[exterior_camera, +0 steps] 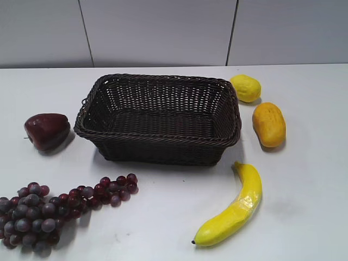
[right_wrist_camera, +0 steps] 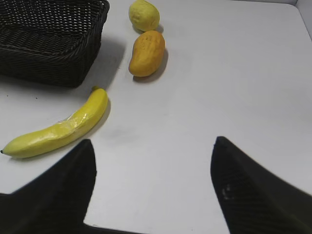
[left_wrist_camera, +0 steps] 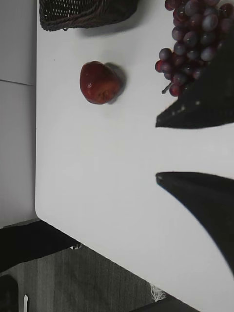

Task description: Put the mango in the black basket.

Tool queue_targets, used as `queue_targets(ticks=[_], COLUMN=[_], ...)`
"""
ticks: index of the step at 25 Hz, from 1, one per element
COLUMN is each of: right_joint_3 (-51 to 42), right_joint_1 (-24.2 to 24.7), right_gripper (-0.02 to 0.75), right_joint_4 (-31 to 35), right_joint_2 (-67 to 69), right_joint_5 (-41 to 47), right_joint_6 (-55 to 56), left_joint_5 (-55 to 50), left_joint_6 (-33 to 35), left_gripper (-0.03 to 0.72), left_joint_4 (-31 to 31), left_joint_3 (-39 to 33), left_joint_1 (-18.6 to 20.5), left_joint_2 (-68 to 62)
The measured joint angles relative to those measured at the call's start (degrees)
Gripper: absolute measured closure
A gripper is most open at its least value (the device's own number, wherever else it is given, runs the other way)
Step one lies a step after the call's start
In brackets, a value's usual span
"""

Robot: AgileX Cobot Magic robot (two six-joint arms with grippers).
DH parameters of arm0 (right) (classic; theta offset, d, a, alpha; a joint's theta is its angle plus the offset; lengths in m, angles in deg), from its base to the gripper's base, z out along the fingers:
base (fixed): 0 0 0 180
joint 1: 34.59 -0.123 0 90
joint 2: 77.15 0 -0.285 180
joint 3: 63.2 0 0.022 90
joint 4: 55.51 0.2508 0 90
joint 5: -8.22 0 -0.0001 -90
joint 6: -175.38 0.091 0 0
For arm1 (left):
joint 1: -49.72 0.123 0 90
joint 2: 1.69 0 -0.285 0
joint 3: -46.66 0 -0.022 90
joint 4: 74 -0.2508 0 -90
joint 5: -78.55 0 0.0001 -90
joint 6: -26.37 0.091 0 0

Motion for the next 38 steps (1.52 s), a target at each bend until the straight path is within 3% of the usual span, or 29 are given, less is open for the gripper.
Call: queue_targets(ticks=[10, 15, 26, 31, 38], right_joint_3=[0.0, 0.4, 7.8, 16.0, 29.9], right_joint_1=[0.0, 0.0, 0.0, 0.0, 0.0], right_gripper=[0.181, 0.181, 0.156, 0.108, 0.109], right_joint_4=[-0.1, -1.1, 0.5, 2.1, 3.4], right_joint_2=[0.1, 7.7, 45.8, 63.1, 84.1], right_joint_5=[0.0, -0.6, -11.7, -14.9, -16.1], right_joint_6=[0.0, 0.0, 2.6, 2.9, 2.9], left_joint_5=[0.0, 0.0, 0.0, 0.0, 0.0], left_joint_6=[0.0, 0.0, 0.0, 0.0, 0.0], left_gripper=[0.448, 0.448, 0.448, 0.448, 0.448], left_joint_4=[0.0, 0.0, 0.0, 0.0, 0.0], left_joint_3=[0.0, 0.0, 0.0, 0.0, 0.0], left_joint_1=[0.0, 0.0, 0.0, 0.0, 0.0], left_joint_2=[0.0, 0.0, 0.0, 0.0, 0.0])
